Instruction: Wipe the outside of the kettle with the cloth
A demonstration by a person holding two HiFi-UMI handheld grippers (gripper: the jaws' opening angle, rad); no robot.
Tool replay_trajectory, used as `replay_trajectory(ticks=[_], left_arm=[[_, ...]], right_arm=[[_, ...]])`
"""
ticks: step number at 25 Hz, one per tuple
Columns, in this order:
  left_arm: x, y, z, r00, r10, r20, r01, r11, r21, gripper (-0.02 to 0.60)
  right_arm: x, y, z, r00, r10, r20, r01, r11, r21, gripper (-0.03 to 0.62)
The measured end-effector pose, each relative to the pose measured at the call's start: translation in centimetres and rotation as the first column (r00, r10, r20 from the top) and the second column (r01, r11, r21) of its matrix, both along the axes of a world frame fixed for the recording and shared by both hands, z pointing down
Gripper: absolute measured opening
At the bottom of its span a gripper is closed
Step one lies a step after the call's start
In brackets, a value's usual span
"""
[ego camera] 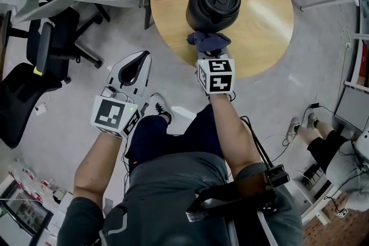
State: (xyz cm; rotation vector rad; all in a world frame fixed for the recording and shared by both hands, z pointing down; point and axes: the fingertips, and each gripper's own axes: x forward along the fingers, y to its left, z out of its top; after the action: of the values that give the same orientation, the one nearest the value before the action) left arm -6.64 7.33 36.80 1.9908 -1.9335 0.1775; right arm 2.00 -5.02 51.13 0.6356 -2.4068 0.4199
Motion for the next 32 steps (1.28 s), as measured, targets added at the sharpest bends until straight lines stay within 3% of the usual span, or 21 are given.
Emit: replay_trajectory(ticks=[3,9,13,18,24,32], left_arm=[[-0.2,0.4,-1.5,1.000,0.021,-0.006,-0.021,1.000,0.018,0.008],[-0.2,2.7,-5.0,0.995,0.103,0.014,-0.104,0.994,0.043,0.008],[-1.5,3.5,-6.2,0.995,0.097,0.013,-0.097,0.994,0.040,0.008],[-2.5,2.2,-6.1,0.995,0.092,0.045,-0.094,0.995,0.042,0.008],[-5.6,0.0,-3.9,0.996,0.055,0.076,-0.055,0.998,0.000,0.008],[-6.4,-5.7,-4.7,0.984,0.139,0.112,-0.142,0.990,0.015,0.008]], right_arm=[[0.0,1.0,-2.4,1.000,-0.009,0.011,0.009,0.999,0.044,0.074],[-1.5,2.2,-13.3,0.991,-0.013,0.132,-0.011,0.984,0.177,0.077],[-3.5,1.9,-16.7,0.986,-0.015,0.167,-0.026,0.970,0.242,0.077],[-4.3,1.1,-14.7,0.988,-0.034,0.153,-0.010,0.959,0.283,0.077],[-5.1,1.5,-9.5,0.988,-0.050,0.144,0.018,0.976,0.217,0.077],[-4.9,1.9,-3.5,0.993,-0.069,0.097,0.059,0.993,0.102,0.077]])
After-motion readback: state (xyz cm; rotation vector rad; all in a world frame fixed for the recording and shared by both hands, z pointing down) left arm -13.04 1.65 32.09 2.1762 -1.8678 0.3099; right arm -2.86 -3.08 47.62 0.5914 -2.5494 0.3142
